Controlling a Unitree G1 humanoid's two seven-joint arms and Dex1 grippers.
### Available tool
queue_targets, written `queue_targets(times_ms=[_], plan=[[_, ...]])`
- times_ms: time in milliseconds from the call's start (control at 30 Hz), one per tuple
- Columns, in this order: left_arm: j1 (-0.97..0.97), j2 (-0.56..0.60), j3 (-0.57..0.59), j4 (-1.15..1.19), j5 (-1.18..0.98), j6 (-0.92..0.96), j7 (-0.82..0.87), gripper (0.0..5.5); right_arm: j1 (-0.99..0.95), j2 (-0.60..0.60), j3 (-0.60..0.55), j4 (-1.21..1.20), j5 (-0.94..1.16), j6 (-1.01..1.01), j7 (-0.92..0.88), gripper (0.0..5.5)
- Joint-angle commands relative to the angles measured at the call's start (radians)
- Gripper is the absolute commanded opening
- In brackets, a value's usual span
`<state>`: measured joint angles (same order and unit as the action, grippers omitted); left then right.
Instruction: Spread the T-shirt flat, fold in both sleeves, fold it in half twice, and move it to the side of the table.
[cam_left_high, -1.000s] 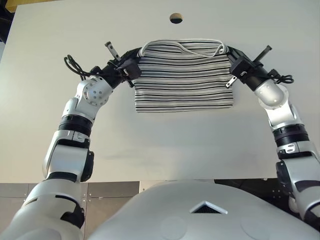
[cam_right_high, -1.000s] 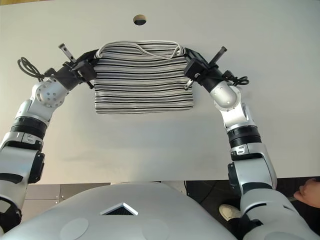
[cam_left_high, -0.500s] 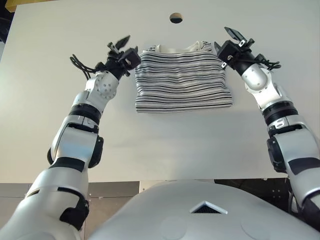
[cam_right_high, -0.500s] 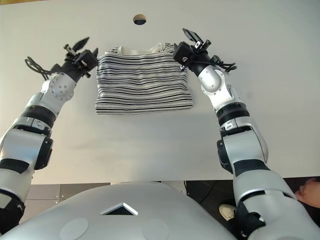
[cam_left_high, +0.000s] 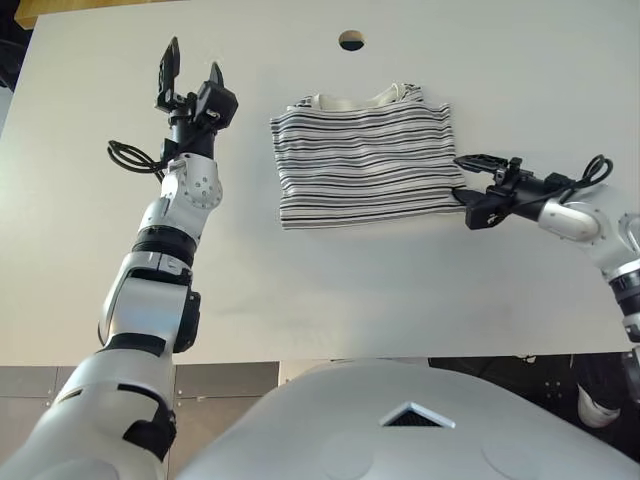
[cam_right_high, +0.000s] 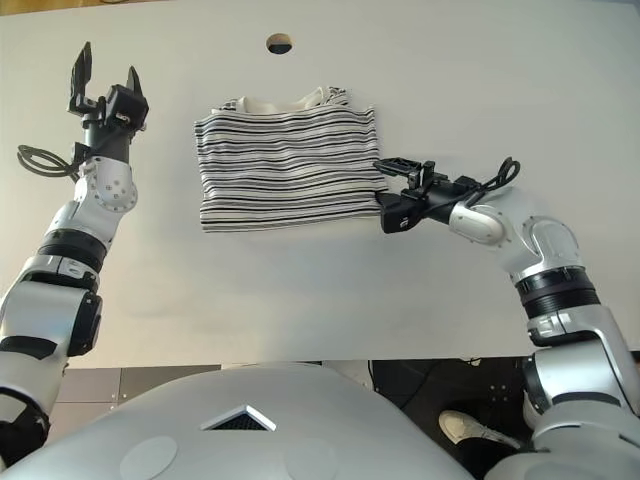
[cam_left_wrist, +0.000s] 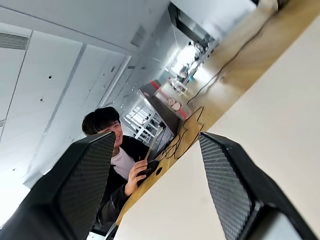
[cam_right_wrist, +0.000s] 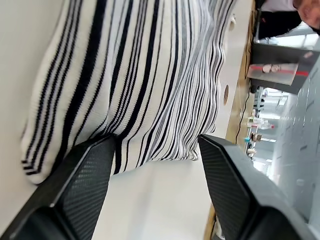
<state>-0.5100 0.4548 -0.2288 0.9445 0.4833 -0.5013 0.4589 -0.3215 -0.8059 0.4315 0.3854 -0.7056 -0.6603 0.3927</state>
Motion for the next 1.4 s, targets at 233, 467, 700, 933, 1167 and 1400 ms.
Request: queue_targets(times_ms=[233, 467, 700, 933, 1167, 1400], plan=[[0.089, 0.017, 0.024, -0.162, -0.005, 0.033, -0.041, 3.08, 0.269, -0.143, 0.153, -0.516, 0.078, -0.074, 0.274, 3.02], [0.1, 0.032, 0.06, -0.192, -0.015, 0.036, -0.042, 3.08, 0.058, 0.248, 0.38, -0.373, -0.034, -0.084, 0.328, 3.02], [0.086, 0.051, 0.08, -0.147, -0.018, 0.016, -0.055, 3.08, -0.016, 0.31, 0.241, -0.382, 0.236, -0.058, 0.27, 3.02], [0.073, 0.033, 0.073, -0.151, -0.015, -0.002, -0.072, 3.08, -0.211, 0.334, 0.082, -0.091, 0.29, -0.009, 0.173, 3.02], [0.051, -0.005, 0.062, -0.127, -0.015, -0.015, -0.087, 3.08, -0.404, 0.505, 0.3, 0.567, -0.121, 0.095, -0.227, 3.02], [0.003, -0.017, 0.055, -0.059, -0.007, -0.017, -0.102, 3.08, -0.125, 0.273, 0.21, 0.322, -0.04, 0.058, -0.307, 3.02]])
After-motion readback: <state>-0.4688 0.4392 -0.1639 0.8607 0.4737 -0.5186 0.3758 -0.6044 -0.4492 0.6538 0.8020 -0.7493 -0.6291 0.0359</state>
